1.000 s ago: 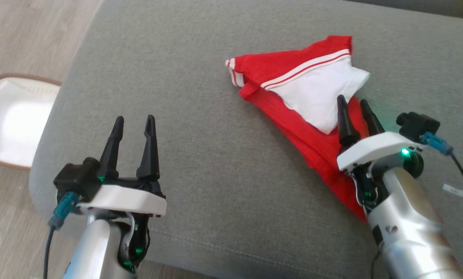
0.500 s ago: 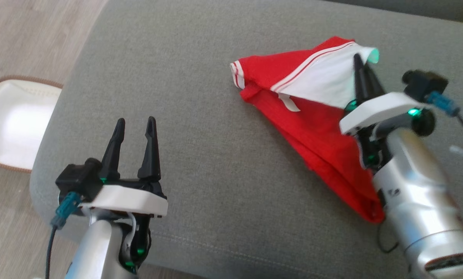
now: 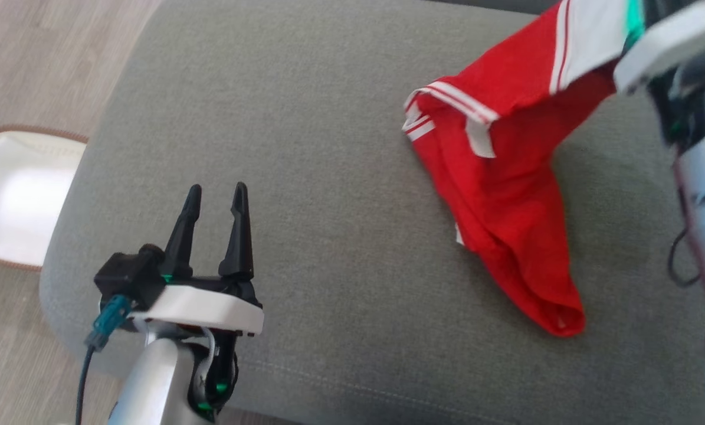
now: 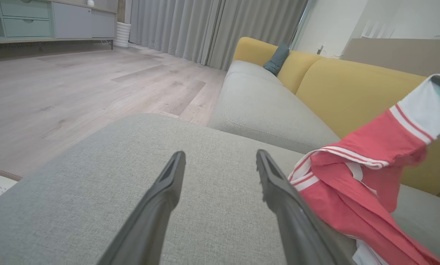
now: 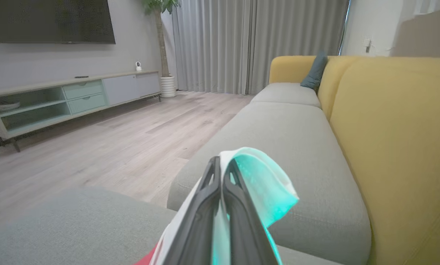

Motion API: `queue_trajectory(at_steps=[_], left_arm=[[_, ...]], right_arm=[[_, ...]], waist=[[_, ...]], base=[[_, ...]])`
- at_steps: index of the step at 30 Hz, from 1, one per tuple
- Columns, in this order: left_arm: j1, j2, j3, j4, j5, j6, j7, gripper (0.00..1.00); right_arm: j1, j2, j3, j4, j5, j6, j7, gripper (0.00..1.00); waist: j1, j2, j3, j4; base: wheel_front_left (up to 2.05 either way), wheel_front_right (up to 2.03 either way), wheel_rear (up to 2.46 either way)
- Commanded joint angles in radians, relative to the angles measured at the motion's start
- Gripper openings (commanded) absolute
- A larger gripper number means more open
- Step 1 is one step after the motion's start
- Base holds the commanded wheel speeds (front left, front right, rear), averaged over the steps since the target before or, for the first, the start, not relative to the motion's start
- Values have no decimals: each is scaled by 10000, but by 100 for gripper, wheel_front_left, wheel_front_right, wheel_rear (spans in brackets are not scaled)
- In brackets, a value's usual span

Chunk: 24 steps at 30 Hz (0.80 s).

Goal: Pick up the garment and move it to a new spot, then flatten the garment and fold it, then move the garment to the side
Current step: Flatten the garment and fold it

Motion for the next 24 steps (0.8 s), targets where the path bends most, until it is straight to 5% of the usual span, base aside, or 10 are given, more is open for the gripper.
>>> queue_trajectory(at_steps=[1, 9, 11, 13, 24], left_arm=[[-374, 80, 233, -333, -102, -29, -51, 100], [-585, 80, 45, -295, -320, -22, -51, 100], [-628, 80, 1, -296, -379, -11, -51, 100], [-690, 80, -27, -298, -428, 3, -51, 100], [-1023, 80, 19, -219, -423, 22, -51, 100]], right_arm=[[-698, -56, 277, -368, -93, -7, 203, 0], [-1978, -587, 1015, 832, -452, -7, 742, 5], [-2205, -659, 1150, 1372, -599, -7, 742, 65], [-2413, -684, 1113, 1956, -705, -7, 729, 100], [-3344, -128, 923, 3781, -480, -7, 312, 100]], waist=[[0, 0, 149, 144], [0, 0, 559, 659], [0, 0, 698, 761], [0, 0, 830, 835], [0, 0, 1118, 490]], base=[[0, 0, 0], [0, 0, 0], [0, 0, 0], [0, 0, 0], [0, 0, 0]])
